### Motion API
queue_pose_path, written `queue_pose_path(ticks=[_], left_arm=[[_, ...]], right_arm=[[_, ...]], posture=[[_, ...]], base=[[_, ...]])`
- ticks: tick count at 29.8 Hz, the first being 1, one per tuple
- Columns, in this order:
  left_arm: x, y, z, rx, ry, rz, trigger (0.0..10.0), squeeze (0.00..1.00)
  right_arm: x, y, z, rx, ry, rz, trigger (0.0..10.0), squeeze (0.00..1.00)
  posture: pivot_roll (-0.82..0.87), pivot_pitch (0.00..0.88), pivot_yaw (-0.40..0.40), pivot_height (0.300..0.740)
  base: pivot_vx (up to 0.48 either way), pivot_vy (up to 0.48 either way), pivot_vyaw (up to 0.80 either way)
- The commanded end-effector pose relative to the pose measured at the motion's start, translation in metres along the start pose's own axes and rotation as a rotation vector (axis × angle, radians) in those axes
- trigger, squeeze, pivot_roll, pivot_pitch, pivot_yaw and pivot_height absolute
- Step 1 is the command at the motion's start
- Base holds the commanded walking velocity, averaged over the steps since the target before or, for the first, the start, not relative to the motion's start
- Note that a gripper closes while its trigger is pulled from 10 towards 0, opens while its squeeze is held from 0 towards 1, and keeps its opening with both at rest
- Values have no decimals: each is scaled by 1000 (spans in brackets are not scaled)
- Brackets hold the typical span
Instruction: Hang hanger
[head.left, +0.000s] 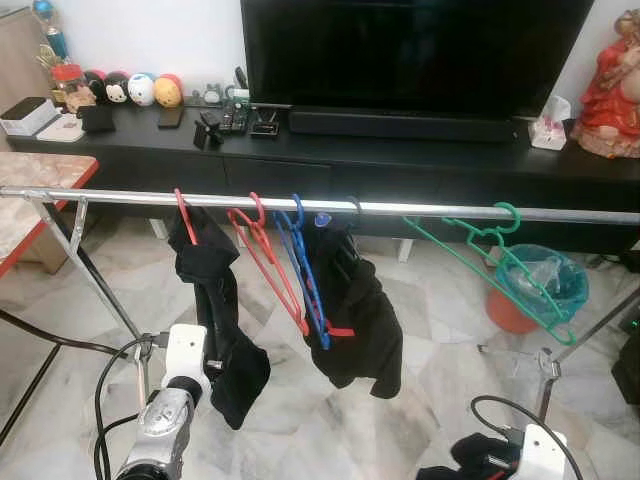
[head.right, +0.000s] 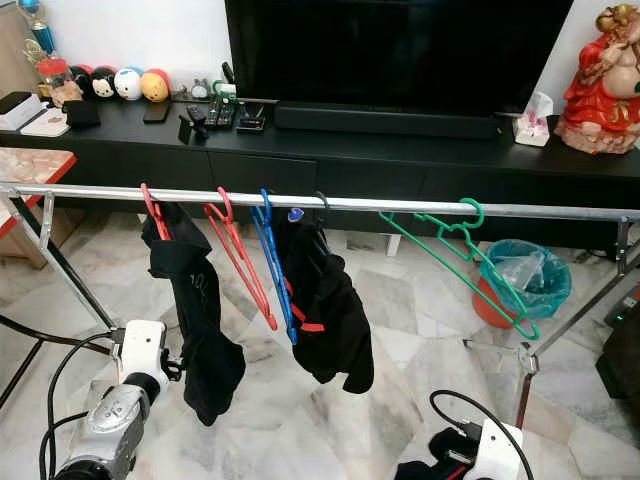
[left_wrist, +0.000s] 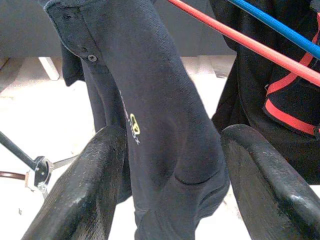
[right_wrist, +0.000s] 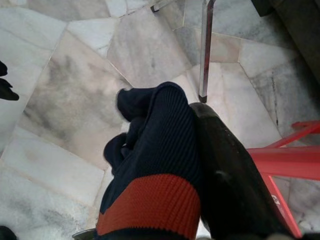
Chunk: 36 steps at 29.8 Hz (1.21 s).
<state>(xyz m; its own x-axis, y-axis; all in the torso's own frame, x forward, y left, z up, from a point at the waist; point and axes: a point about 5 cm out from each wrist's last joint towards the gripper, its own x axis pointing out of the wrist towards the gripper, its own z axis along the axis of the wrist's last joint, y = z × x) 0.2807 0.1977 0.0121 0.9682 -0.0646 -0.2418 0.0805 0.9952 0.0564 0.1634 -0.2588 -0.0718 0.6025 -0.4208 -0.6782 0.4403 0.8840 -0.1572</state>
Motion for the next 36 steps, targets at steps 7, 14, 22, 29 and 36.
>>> queue_pose_path(ticks=[7,14,22,29,36], left_arm=[[3,-2,3,15,-13,-3,10000,0],[3,-3,4,10,-28,1,10000,0],[2,1,4,10,-32,17,10000,0],[2,3,5,9,-39,29,10000,0],[2,4,7,13,-49,39,10000,0]], right_arm=[[1,-6,1,18,-1,-13,10000,0],[0,-7,0,8,-3,-17,10000,0],[0,-7,-1,5,2,-16,10000,0],[0,-5,0,4,1,-12,10000,0],[0,-5,0,3,3,-11,10000,0]], posture=[[-12,0,-39,740],[-13,0,-43,740],[-9,0,-48,740],[-5,0,-51,740],[-5,0,-54,740]], base=[[0,-40,-406],[0,-371,-114],[0,-388,0],[0,-361,0],[0,-261,0]])
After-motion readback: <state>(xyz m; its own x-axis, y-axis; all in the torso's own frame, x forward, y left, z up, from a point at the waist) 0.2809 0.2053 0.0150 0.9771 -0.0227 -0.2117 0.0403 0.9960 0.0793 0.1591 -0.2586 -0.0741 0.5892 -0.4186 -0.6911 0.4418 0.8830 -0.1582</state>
